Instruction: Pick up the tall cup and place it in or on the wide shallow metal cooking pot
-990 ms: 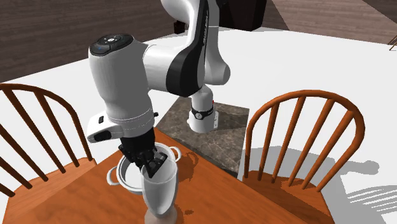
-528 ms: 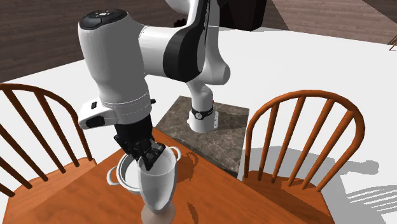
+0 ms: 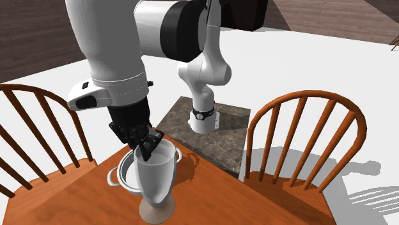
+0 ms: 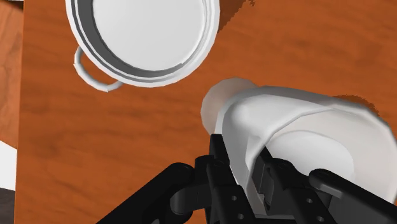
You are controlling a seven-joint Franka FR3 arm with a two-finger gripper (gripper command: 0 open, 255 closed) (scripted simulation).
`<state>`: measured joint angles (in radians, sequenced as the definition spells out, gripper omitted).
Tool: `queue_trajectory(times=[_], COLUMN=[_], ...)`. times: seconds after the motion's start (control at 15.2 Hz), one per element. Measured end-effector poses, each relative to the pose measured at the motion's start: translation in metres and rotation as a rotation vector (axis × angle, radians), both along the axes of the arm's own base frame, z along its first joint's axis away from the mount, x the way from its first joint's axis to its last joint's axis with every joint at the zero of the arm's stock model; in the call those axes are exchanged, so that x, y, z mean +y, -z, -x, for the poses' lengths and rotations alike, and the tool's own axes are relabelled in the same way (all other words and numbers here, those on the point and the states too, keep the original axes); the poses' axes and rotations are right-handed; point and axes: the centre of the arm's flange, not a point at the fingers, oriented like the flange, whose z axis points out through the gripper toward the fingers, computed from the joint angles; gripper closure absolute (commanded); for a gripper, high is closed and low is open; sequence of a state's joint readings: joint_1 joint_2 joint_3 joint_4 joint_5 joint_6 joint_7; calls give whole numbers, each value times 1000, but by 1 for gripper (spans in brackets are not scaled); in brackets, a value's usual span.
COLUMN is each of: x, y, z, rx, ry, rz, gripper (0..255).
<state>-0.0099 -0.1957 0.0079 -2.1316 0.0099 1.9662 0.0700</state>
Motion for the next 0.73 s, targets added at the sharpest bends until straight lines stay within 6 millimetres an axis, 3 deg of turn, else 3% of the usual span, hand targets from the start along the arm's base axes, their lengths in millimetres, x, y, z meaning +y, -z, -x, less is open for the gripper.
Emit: queue_trajectory(times=[0.4,0.73], x=[-4,-49], y=[-29,-58], z=[4,38], rx=[0,0], ry=[0,1], rz=[0,0], gripper=[255,255])
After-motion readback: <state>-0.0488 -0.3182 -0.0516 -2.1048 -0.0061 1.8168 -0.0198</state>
